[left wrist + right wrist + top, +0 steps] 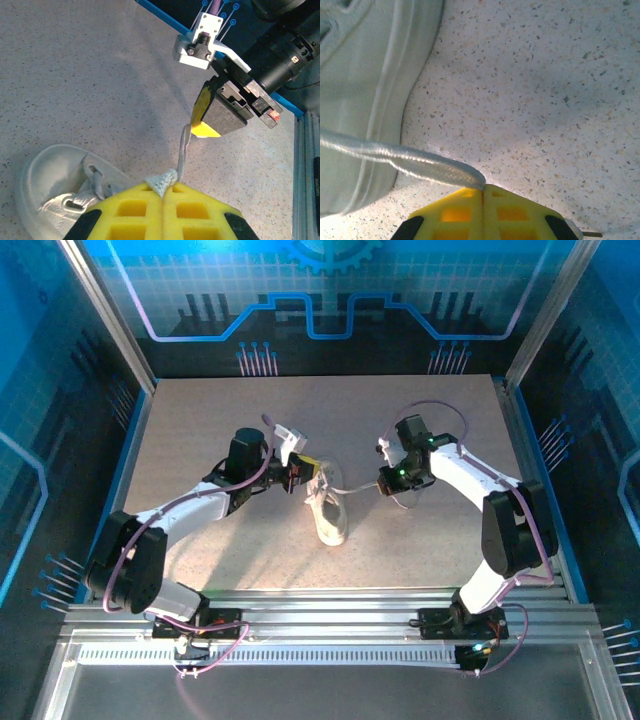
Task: Tie the shoes
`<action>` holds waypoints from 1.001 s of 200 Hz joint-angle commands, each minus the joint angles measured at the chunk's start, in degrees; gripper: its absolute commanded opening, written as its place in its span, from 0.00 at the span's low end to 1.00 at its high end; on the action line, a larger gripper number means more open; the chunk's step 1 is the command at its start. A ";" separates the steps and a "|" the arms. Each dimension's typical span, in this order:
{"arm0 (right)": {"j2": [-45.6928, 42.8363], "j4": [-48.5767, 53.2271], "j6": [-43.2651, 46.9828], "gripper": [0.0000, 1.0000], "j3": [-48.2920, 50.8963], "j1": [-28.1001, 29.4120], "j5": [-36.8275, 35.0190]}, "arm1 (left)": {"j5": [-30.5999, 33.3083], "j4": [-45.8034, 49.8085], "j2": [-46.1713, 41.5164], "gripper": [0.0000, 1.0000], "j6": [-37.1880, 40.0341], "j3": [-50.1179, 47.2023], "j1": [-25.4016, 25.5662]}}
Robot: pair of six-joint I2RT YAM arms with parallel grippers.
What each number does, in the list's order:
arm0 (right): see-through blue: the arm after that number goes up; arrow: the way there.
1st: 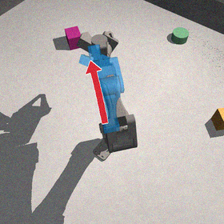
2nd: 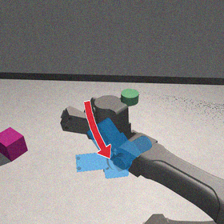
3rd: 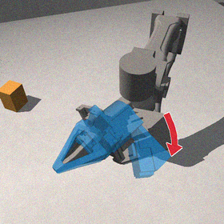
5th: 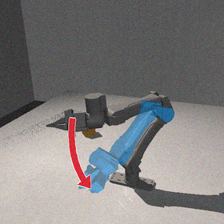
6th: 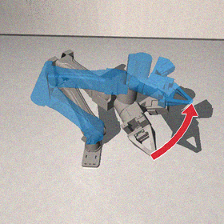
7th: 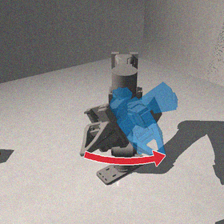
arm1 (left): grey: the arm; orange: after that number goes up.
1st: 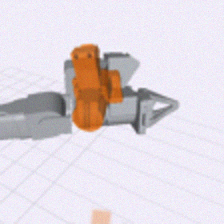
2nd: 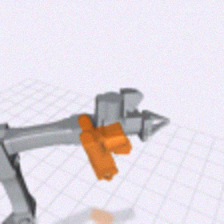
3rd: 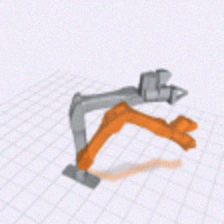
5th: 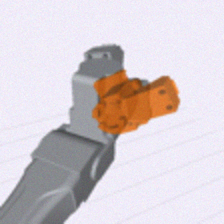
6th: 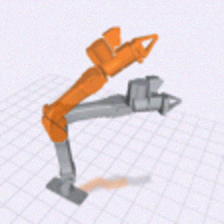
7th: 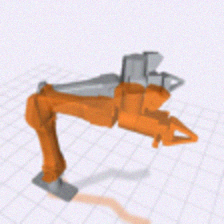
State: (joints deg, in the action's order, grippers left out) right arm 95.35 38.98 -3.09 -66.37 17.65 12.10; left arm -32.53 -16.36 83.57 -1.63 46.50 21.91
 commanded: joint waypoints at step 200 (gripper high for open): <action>-16.90 -32.42 7.41 0.58 13.24 12.24 3.35 | -7.98 17.33 8.10 0.00 0.59 15.27 0.94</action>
State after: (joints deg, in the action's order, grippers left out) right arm 77.32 19.97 1.26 -55.68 27.97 11.20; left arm -37.30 -0.60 91.15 -1.43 59.99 22.57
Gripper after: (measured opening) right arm 0.565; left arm 0.045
